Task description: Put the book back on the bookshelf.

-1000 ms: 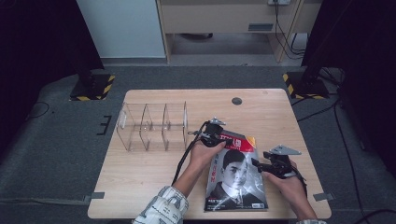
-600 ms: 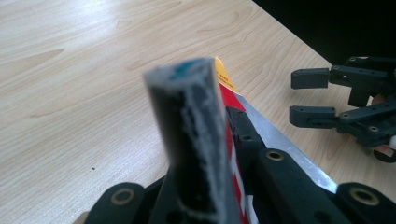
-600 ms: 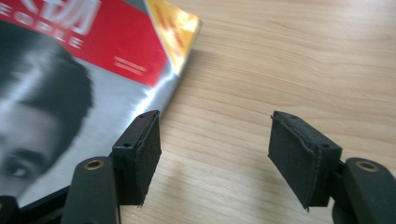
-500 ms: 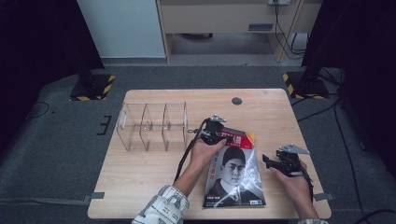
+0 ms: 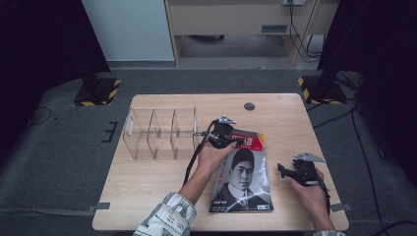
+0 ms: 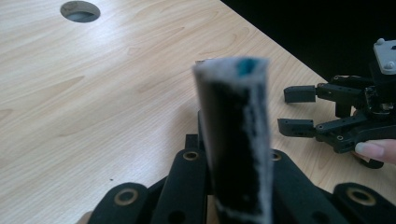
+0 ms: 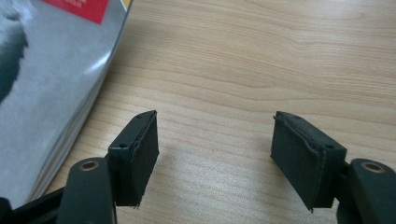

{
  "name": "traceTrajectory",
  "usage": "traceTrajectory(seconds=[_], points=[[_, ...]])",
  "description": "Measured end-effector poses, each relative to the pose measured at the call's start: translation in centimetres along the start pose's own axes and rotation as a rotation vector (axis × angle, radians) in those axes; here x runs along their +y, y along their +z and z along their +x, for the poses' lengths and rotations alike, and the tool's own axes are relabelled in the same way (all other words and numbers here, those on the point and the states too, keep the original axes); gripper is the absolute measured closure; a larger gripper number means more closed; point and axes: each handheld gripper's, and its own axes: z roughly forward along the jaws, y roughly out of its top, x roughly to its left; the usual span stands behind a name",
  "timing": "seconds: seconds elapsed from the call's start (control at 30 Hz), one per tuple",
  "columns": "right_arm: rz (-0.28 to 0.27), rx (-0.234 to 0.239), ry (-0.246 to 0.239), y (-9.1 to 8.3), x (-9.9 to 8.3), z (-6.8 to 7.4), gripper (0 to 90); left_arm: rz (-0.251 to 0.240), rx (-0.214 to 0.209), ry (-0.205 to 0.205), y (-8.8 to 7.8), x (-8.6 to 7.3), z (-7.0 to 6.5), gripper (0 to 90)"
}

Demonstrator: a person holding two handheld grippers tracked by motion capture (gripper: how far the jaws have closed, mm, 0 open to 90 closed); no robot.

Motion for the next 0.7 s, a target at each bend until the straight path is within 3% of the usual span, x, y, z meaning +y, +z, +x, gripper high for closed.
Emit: traceTrajectory(seconds=[0.7], points=[[0.008,-0.011,-0.030,0.3,-0.2,0.3,30.6,-0.062,0.016,0.049,-3.1,2.0,-0.7,86.8]])
